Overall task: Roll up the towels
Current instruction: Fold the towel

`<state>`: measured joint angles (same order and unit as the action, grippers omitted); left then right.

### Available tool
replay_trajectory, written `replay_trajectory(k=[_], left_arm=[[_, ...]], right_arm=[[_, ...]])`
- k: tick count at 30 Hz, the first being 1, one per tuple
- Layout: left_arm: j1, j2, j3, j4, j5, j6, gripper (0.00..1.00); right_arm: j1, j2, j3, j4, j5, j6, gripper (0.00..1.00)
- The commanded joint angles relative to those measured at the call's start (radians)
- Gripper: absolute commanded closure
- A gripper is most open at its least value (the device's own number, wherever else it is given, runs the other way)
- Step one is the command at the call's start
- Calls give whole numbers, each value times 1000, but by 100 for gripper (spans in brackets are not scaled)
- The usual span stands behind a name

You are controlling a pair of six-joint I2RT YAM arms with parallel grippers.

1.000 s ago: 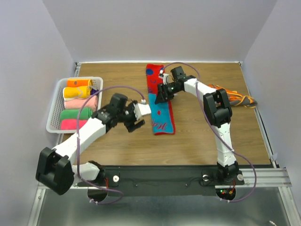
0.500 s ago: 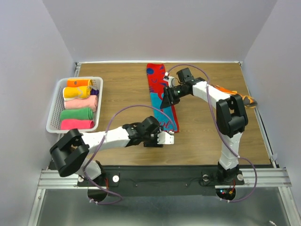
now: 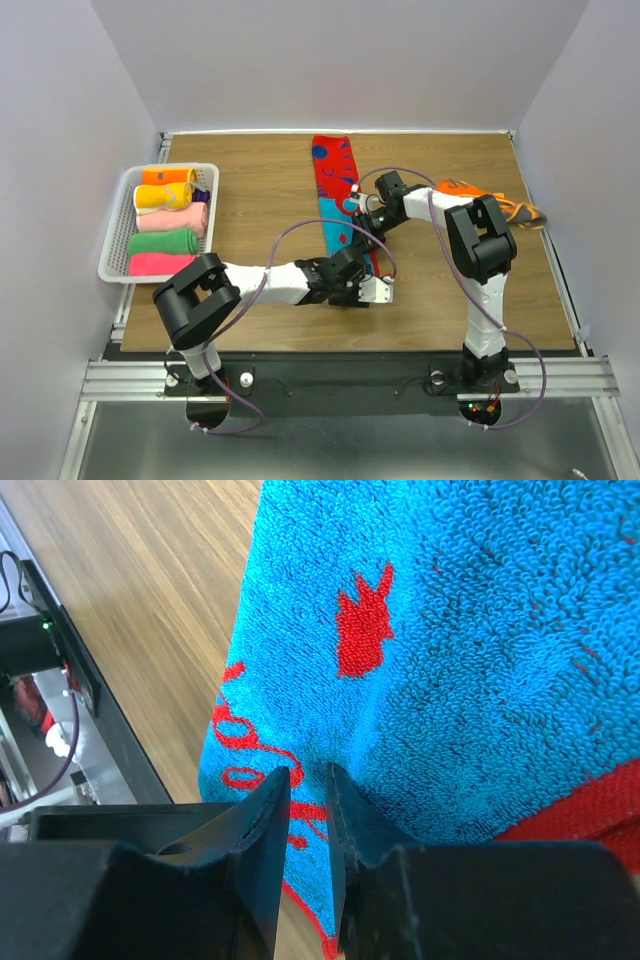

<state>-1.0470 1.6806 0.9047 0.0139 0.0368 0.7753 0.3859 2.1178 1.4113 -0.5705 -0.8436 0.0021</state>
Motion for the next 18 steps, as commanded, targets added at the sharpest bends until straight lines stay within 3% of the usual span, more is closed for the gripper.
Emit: replay_trajectory(k=[1,10,18], left_arm=[[-2,34,28,38,-15,16,38],[33,105,30,55,-29,32,52],[64,88,42,-9,28,53,83]], right_arm=[[4,22,-6,26,8,-8,73],[4,24,-28,26,-3,-7,73],[7,10,-40,31,-22,-5,73]])
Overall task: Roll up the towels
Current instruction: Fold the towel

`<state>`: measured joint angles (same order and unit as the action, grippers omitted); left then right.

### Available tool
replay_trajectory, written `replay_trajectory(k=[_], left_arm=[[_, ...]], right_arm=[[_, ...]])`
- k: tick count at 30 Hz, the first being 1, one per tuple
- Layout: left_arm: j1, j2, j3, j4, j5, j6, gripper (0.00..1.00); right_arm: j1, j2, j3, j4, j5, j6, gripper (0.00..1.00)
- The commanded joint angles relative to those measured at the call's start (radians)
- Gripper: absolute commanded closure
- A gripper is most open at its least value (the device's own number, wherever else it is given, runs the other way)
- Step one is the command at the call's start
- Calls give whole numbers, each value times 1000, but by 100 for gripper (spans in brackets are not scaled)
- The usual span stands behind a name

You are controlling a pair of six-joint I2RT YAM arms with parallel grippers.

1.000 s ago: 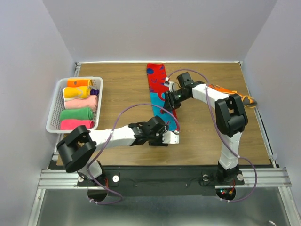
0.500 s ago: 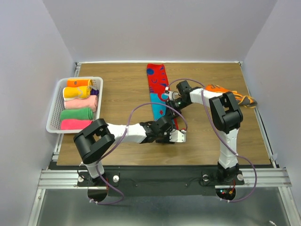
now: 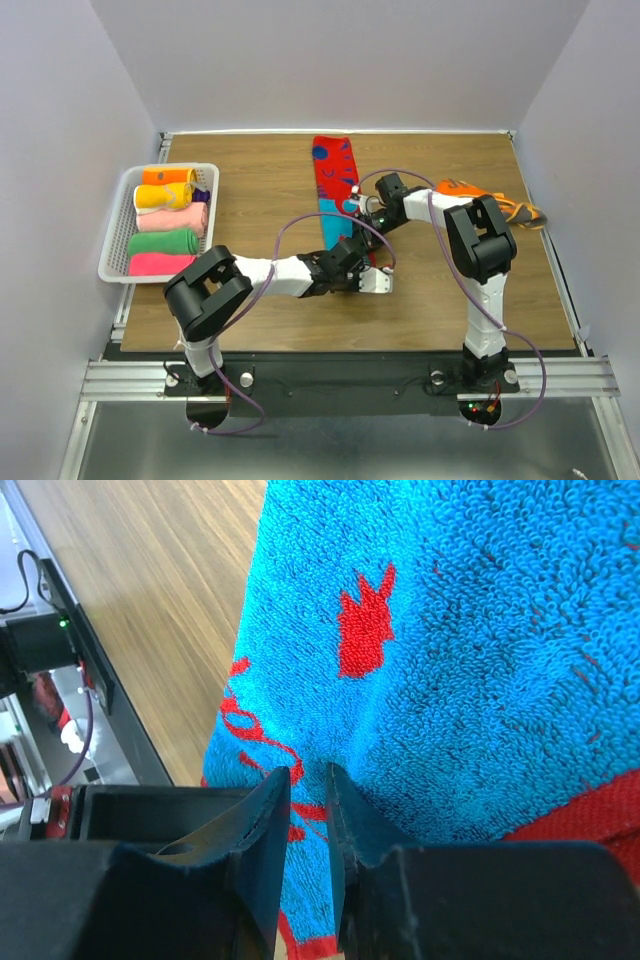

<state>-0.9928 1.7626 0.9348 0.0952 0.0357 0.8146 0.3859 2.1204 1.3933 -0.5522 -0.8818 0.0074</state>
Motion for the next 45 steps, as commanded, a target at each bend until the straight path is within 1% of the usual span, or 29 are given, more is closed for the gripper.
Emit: replay_trajectory(k=[1,2,3,4,5,7,8,9,11,12,14,15,16,17,18,21,24,25,30,33,39,45], left_arm=[[10,0,10,-94,35,12,86],[10,-6,10,-106,42,14,93],[8,-21,12,-127,61,5,96],[8,-29,15,-140,75,-5,99],[6,-40,18,-172,90,-12,100],[-9,-77,19,-207,138,-34,100],[-20,-87,15,-236,148,-41,100],[-29,-109,13,-251,174,-52,100],[-43,-129,16,-308,214,-90,100],[-49,-147,21,-325,251,-106,100],[-58,-161,38,-383,280,-139,100],[-60,-175,44,-400,308,-147,100],[-60,-181,50,-419,317,-152,100],[-60,-189,56,-443,319,-153,100],[-55,-201,73,-454,316,-160,100],[-34,-206,122,-485,294,-132,100],[23,-178,198,-520,285,-101,100],[54,-158,217,-528,277,-72,100],[140,-69,347,-543,256,-11,100],[198,-32,384,-528,256,17,100],[250,78,498,-512,240,55,100],[266,149,553,-494,231,84,100]], right_arm=[[8,4,-22,12,12,-12,73],[8,1,-19,12,7,-11,73],[10,-3,-16,11,4,-12,73],[10,-20,-11,11,1,21,72],[10,-31,-4,11,1,23,70],[8,-51,38,8,6,43,60],[5,-71,59,8,13,49,55],[1,-79,99,8,17,57,48],[-8,-95,140,8,32,83,43],[-22,-108,176,8,37,89,40],[-44,-122,202,5,44,101,33],[-65,-134,216,3,44,103,20],[-77,-140,237,2,47,105,13],[-90,-145,245,1,53,106,3],[-119,-151,253,-2,50,106,0],[-180,-158,271,-3,43,114,0],[-220,-171,276,-6,47,108,0],[-225,-174,274,-8,50,100,0],[-239,-188,259,-11,63,89,0],[-242,-189,251,-12,64,85,0],[-249,-189,246,-17,67,77,0],[-254,-175,245,-20,64,77,0]])
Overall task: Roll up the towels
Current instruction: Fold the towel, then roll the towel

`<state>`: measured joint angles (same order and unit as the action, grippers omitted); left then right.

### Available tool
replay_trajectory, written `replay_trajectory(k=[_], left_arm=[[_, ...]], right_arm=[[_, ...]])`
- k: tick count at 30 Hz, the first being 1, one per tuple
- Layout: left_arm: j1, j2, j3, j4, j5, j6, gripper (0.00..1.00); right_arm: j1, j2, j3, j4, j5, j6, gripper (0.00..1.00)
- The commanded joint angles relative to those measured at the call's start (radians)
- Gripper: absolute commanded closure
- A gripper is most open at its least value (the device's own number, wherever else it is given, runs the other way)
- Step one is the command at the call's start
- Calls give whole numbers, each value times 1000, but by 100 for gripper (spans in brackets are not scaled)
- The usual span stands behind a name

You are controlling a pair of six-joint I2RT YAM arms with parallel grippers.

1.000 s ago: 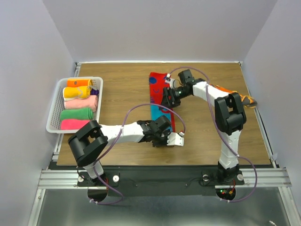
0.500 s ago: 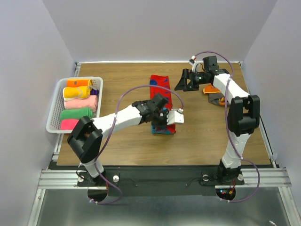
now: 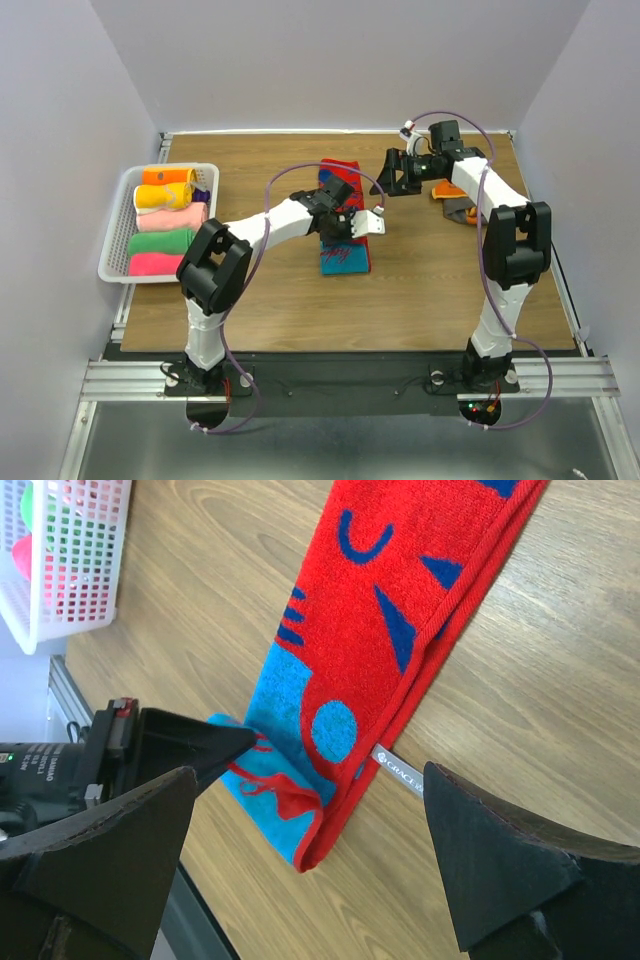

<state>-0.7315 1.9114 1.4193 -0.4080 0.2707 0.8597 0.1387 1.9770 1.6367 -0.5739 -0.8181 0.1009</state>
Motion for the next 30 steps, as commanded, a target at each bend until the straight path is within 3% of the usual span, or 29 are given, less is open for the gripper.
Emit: replay_trajectory(k=[1,14,20,23,27,30], left_arm=[[7,11,76,14,-7,44,100],[24,58,84,44,-24,61,99],[32,61,76,96,-37,42,75],[35,58,92,106,-51,53,70],[44,23,131,97,-59,47,55],[61,-34,148,65,-62,16,53]], right_arm=[[-10,-30,2,2,0,-17,0],[-19,-20,-11,0,-7,-21,0],[-19,-13,-12,-1,-13,-17,0],[-21,-21,-11,-3,-10,-17,0],[-19,-35,-8,-11,-1,-24,0],[-21,-50,0,-26,10,-36,0]])
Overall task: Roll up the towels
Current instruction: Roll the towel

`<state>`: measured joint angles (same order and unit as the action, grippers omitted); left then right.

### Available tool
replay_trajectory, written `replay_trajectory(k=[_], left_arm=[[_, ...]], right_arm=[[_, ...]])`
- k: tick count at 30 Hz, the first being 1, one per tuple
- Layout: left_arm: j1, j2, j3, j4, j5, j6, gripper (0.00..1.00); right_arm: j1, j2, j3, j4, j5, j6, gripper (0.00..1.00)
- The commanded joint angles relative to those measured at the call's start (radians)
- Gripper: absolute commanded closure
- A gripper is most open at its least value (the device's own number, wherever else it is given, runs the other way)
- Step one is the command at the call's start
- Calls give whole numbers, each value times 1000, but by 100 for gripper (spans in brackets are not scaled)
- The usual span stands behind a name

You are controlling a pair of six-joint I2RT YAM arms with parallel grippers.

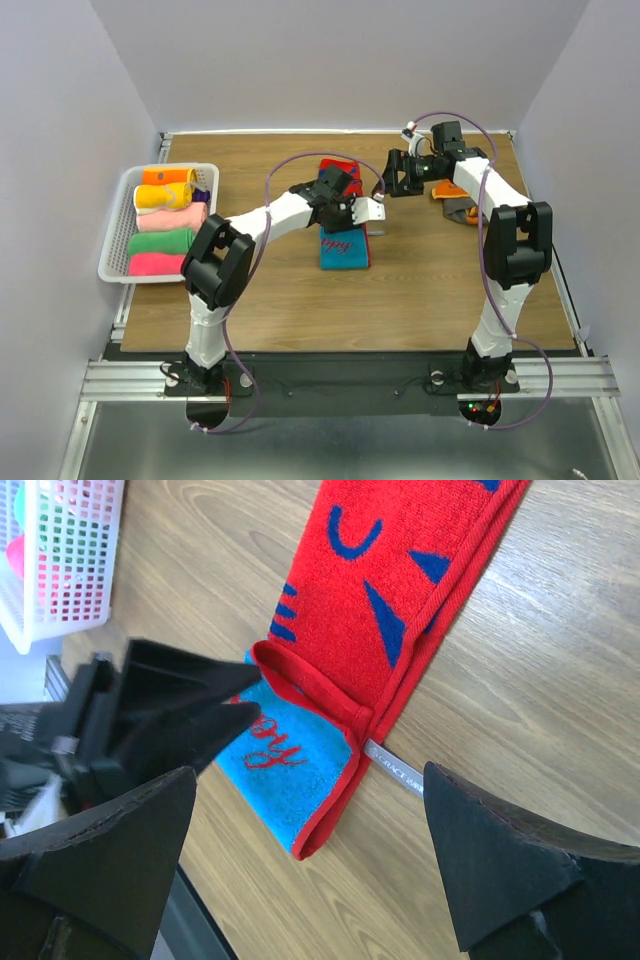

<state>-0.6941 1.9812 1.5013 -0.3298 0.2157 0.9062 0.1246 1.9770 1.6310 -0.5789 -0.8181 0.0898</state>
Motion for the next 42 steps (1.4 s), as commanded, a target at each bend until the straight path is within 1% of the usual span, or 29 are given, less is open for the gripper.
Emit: replay_trajectory(k=[1,3,4,6,7,8,9,10,12,13,15,16,17,19,23,26,29,35,37,38,39,41,42], left_arm=[[33,-152,56,-18,8,-42,38],[42,-221,10,1,13,-61,37],[44,-304,-69,24,-4,-69,37],[44,-392,-159,73,-1,-75,35],[42,-465,-237,81,16,-79,33],[38,-498,-277,95,20,-84,32],[35,-530,-314,116,27,-90,31],[31,-574,-382,124,37,-87,31],[-1,-608,-447,162,28,-86,31],[-18,-625,-504,179,16,-75,31],[-94,-622,-550,222,-19,-63,32],[-125,-605,-587,242,-80,-53,33],[-174,-590,-596,270,-102,-49,35],[-203,-535,-602,296,-145,-53,37],[-216,-434,-558,324,-160,-81,38],[-217,-378,-541,367,-176,-73,38],[-216,-335,-540,385,-182,-55,38],[-216,-266,-549,419,-207,-3,41],[-214,-245,-543,423,-207,6,44],[-214,-239,-540,422,-234,14,47],[-211,-234,-536,411,-233,16,55],[-208,-222,-518,390,-223,13,62],[-203,-219,-500,361,-192,-1,69]], right_arm=[[-5,-61,6,-27,8,-27,0],[-5,-70,4,-36,-1,-32,1],[-5,-79,0,-44,-19,-32,4],[-5,-95,-29,-47,-42,-35,8],[1,-110,-40,-52,-56,-38,13],[7,-118,-55,-53,-62,-48,16],[13,-125,-69,-55,-64,-54,21],[30,-132,-97,-59,-67,-61,30],[50,-145,-120,-65,-69,-70,34],[62,-148,-147,-65,-72,-70,39],[64,-152,-167,-65,-81,-74,41],[64,-153,-177,-67,-61,-79,44],[66,-161,-180,-67,-47,-82,45],[64,-182,-187,-71,-15,-90,44],[55,-211,-192,-81,34,-131,38],[32,-207,-177,-110,39,-154,30],[9,-210,-158,-133,54,-188,25],[-28,-213,-96,-191,76,-245,23],[-32,-216,-82,-216,77,-274,23],[-31,-218,-80,-222,77,-282,24],[-32,-221,-82,-225,77,-295,25],[-33,-240,-95,-233,80,-309,26],[-34,-259,-102,-234,88,-321,26]])
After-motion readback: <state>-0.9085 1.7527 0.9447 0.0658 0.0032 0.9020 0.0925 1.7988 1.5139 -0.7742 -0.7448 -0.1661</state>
